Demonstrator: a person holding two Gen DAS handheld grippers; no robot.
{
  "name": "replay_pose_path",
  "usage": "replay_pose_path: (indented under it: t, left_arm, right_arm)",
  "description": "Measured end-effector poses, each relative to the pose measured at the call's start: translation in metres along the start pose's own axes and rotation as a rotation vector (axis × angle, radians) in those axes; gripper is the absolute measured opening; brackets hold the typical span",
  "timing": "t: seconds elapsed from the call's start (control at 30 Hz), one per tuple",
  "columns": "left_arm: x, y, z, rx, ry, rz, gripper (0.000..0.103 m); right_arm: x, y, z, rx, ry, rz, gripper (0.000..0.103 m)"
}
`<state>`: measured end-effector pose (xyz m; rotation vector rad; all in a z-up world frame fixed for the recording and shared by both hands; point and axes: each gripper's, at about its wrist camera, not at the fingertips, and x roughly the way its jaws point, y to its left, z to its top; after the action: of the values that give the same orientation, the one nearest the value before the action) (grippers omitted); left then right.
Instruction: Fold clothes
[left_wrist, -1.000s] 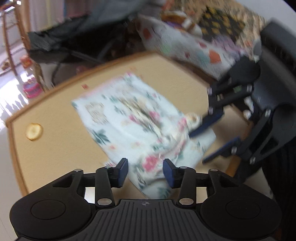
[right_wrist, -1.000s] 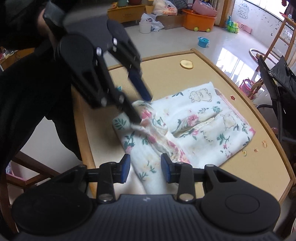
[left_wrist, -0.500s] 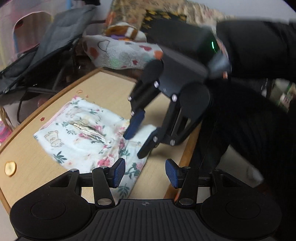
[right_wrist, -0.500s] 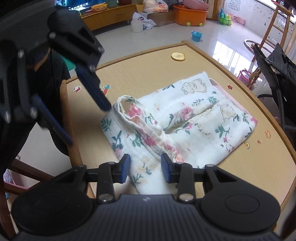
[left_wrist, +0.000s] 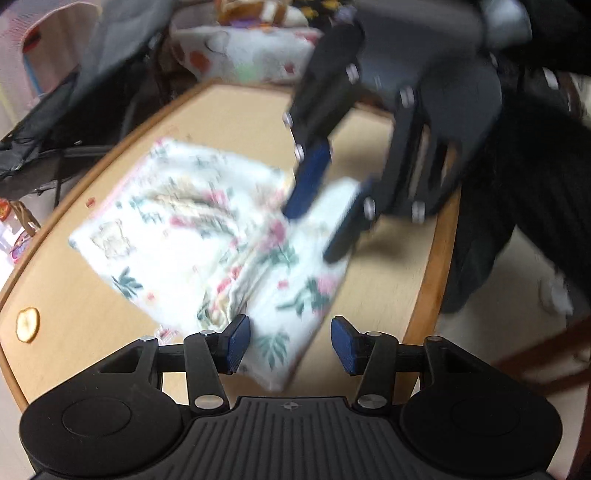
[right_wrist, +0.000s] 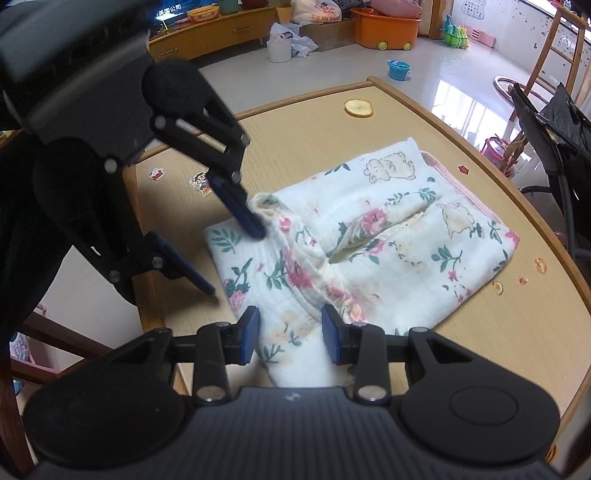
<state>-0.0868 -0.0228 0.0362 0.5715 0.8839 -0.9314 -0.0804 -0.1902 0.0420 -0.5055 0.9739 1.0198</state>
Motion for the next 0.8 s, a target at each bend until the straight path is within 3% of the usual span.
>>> replay_pose_path:
  t: [0.4,0.63,0.8]
  left_arm:
    - [-0.014,0.005,0.007,0.037,-0.071,0.044,0.056]
    - [0.002,0.002,0.012,0.043,-0.031,0.061,0.057]
    - [0.005,0.002,0.005,0.112,-0.004,0.034,0.059]
  right_arm:
    - [-0.026,0.019,-0.007,-0.173,0.014,-0.07,0.037]
    - [-0.013,0.001,-0.008,-0.08,0.007,-0.062,0.038]
    - [-0.002,-0.002,-0.013,-0.085,0.027,-0.047,0.038]
